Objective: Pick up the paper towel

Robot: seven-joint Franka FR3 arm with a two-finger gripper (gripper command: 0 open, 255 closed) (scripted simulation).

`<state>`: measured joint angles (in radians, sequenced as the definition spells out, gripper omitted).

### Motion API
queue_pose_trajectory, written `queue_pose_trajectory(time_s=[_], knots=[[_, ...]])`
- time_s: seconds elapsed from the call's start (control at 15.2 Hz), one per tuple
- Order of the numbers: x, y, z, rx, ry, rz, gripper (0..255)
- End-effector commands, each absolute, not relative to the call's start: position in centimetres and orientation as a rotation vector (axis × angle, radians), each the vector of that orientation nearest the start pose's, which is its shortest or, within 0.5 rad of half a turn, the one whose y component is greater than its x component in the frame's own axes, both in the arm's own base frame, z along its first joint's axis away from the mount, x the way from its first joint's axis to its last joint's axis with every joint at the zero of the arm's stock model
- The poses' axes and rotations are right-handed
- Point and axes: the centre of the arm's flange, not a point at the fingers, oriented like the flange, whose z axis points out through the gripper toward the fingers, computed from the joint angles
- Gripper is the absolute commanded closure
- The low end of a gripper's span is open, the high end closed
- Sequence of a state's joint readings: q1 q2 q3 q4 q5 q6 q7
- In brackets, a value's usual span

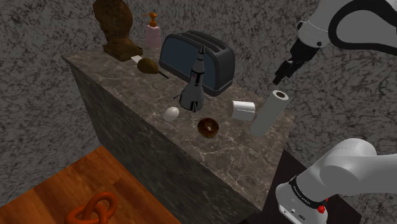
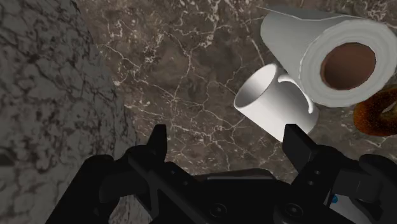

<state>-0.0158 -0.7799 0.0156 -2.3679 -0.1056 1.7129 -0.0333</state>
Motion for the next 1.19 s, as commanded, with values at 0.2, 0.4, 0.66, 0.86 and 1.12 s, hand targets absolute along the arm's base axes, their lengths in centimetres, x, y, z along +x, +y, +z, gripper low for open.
queue_pose_trajectory(time_s=[0.2, 0.4, 0.66, 0.86, 1.12], knots=[[31.0, 2.2, 59.5, -3.228, 0.027, -0.144, 0], [29.8, 5.4, 59.4, -3.198, 0.113, -0.09, 0], [29.7, 5.6, 57.8, -3.196, 0.119, -0.086, 0], [29.7, 5.6, 56.2, -3.196, 0.119, -0.086, 0], [29.8, 5.6, 55.4, -3.196, 0.119, -0.086, 255]])
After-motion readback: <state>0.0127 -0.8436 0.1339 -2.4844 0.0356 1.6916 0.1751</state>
